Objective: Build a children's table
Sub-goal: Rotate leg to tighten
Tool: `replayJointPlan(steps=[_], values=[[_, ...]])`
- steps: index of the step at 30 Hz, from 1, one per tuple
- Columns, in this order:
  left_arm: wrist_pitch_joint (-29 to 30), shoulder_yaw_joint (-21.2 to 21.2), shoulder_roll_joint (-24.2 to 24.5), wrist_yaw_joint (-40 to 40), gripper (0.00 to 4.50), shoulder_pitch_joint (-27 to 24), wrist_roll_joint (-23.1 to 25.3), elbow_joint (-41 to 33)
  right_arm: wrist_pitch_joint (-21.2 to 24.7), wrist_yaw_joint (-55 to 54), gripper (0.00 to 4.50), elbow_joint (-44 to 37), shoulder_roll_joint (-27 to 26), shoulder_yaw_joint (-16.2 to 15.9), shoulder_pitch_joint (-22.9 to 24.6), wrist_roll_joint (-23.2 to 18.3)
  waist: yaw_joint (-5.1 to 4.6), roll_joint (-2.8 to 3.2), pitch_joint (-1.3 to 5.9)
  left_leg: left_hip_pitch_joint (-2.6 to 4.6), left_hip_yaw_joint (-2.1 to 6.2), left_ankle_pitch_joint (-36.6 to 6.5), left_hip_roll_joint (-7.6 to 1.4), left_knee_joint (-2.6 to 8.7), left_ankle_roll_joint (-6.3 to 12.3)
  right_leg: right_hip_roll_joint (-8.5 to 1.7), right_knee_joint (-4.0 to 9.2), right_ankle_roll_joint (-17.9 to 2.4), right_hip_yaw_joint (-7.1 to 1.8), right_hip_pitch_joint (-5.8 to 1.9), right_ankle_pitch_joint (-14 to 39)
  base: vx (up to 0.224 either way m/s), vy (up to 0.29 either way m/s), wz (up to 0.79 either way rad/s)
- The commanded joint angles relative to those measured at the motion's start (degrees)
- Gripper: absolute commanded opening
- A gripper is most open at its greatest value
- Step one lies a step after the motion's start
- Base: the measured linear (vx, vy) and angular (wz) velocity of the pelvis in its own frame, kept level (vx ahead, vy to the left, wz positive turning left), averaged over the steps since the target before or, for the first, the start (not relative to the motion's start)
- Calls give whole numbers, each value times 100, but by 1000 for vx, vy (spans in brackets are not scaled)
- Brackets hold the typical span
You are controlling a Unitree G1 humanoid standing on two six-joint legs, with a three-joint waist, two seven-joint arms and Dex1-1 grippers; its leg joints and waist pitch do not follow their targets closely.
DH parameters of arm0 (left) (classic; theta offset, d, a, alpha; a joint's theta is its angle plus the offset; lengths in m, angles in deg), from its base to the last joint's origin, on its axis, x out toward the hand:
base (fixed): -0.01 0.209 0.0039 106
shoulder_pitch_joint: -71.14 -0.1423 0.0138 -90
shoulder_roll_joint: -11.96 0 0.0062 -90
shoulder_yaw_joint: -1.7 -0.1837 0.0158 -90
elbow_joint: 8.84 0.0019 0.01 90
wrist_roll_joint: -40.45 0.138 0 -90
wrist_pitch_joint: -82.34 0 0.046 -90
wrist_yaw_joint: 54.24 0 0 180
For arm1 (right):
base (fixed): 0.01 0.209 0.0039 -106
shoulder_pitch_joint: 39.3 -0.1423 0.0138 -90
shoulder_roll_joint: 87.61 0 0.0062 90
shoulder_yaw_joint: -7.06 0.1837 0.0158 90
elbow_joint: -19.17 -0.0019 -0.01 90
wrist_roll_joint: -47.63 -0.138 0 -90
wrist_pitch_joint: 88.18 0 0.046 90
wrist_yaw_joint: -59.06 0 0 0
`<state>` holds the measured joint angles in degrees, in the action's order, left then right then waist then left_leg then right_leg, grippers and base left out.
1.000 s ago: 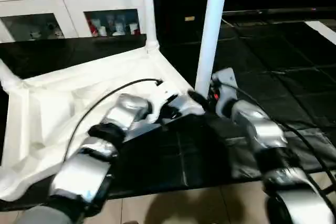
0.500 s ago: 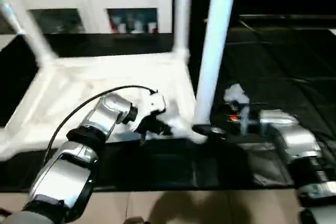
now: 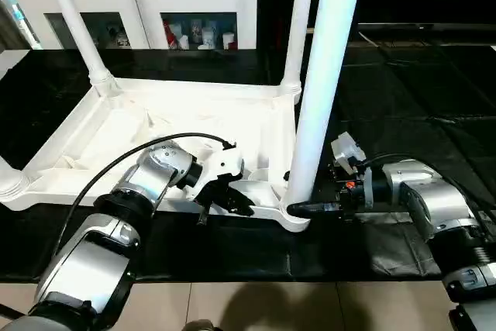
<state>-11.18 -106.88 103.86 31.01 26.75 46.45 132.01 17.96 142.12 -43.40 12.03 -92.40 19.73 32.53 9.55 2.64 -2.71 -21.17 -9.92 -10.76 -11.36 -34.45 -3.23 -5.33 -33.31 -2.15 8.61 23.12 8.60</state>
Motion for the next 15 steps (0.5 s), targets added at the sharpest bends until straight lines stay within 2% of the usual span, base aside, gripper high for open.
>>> replayJointPlan(steps=[1, 8, 10, 13, 15], values=[[-83, -62, -2, 229, 0, 48, -112, -246, -14, 124, 340, 6, 34, -45, -69, 12, -38, -83, 471, 67, 56, -707, -265, 348, 484, -447, 327, -935, -379, -354, 1367, 0, 0, 0], [-53, -30, -39, 30, 0, 46, -72, -219, -49, 170, 296, 31, 53, -81, -57, -6, -35, -71, 471, 77, 58, -726, -274, 349, 482, -442, 334, -931, -376, -345, 1388, 0, 0, 0], [-18, 0, -65, -99, 0, 80, -55, -154, -47, 171, 265, 26, 39, -84, -45, -11, -32, -71, 472, 77, 58, -731, -274, 348, 479, -441, 330, -937, -377, -346, 1383, 0, 0, 0], [51, 62, -102, -240, 0, 123, -70, -82, -59, 147, 252, 10, 8, -92, -8, -6, -28, -62, 470, 75, 58, -743, -271, 348, 466, -440, 338, -918, -375, -344, 1412, 0, 0, 0], [120, 111, -147, -328, 0, 148, -97, -40, -52, 114, 229, -27, -16, -99, 40, -2, -25, -68, 470, 73, 56, -745, -264, 347, 464, -441, 340, -920, -373, -351, 1416, 0, 0, 0]])
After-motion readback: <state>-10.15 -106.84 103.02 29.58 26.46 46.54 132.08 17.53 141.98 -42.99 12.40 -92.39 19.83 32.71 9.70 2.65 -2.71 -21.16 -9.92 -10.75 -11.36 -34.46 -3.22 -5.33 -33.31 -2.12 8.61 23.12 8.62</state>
